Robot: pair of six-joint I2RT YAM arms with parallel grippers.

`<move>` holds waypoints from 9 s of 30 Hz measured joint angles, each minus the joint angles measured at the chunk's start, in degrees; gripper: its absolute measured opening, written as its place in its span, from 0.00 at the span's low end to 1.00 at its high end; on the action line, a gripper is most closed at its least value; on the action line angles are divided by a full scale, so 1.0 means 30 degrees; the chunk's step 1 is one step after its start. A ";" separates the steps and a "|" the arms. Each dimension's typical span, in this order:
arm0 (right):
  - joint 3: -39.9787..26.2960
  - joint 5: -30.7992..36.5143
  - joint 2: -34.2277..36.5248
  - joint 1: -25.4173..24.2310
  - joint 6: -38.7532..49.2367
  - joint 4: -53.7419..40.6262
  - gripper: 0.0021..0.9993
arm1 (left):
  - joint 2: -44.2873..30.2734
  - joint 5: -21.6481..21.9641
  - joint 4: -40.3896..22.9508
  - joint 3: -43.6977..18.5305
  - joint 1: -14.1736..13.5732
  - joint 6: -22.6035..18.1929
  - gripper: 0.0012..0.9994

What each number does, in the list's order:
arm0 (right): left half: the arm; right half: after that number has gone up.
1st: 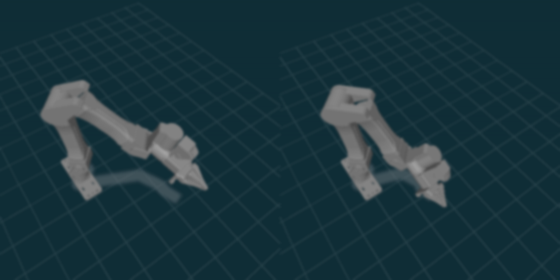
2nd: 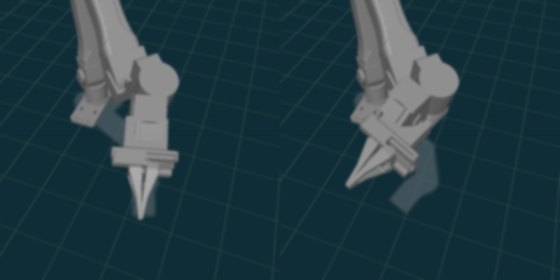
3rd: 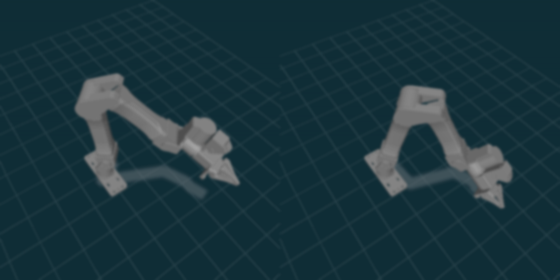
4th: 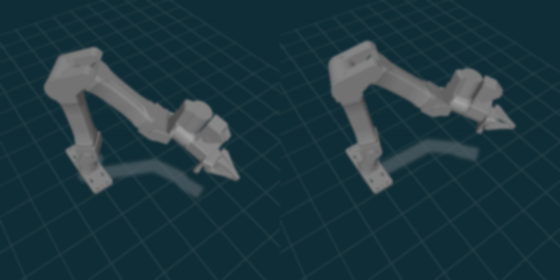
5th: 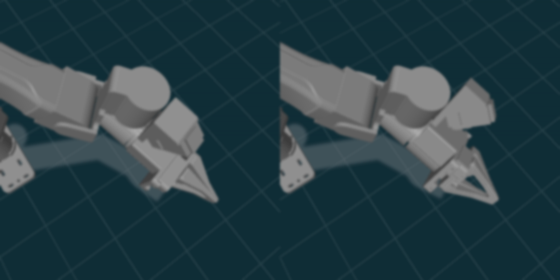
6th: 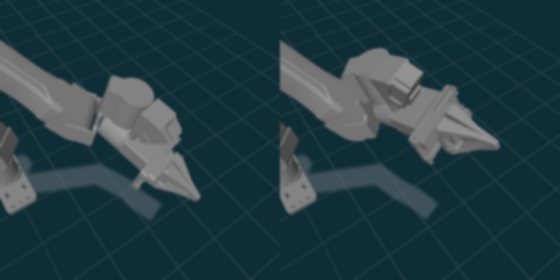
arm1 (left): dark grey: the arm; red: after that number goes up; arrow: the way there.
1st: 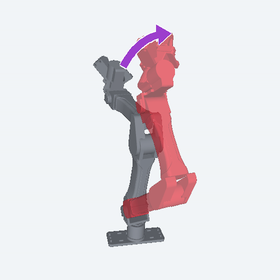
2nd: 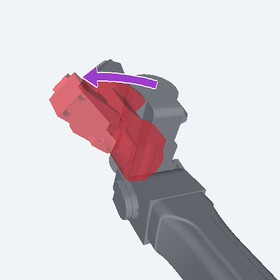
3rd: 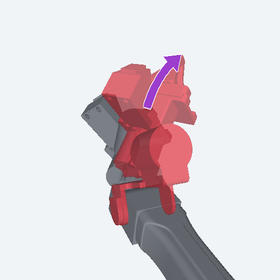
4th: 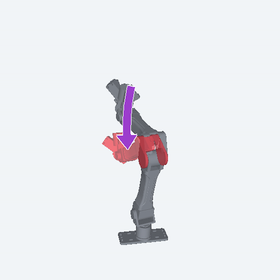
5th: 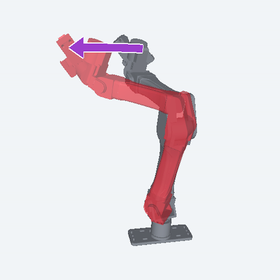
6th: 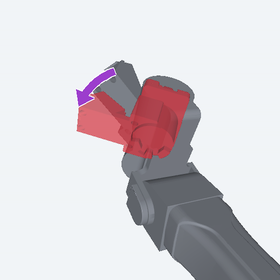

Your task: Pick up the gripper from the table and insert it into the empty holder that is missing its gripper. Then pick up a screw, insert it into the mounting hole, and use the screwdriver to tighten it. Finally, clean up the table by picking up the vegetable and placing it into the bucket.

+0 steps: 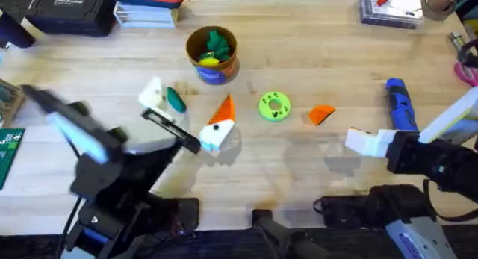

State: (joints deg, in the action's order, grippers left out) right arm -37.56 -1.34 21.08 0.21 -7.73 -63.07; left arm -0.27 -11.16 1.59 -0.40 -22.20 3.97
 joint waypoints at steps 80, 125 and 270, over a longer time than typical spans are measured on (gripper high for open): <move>-0.1710 -0.1738 0.3296 0.0051 0.1749 0.3098 0.99 | -0.0080 -1.2866 -0.1808 0.0006 -0.0736 0.0852 0.99; -0.3701 -0.0984 1.7137 0.4000 0.4473 0.4830 0.01 | -0.0080 -1.2866 -0.1815 0.0006 -0.0736 0.0860 0.99; 0.3693 -1.9575 2.3359 1.0834 -2.5325 4.1426 0.01 | -0.0226 -1.1153 -0.1742 0.0014 -0.0371 0.1901 0.99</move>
State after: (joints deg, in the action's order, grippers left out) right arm -26.48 -60.07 91.15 32.71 -83.70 61.21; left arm -0.95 -44.62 -3.64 -0.36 -23.31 9.67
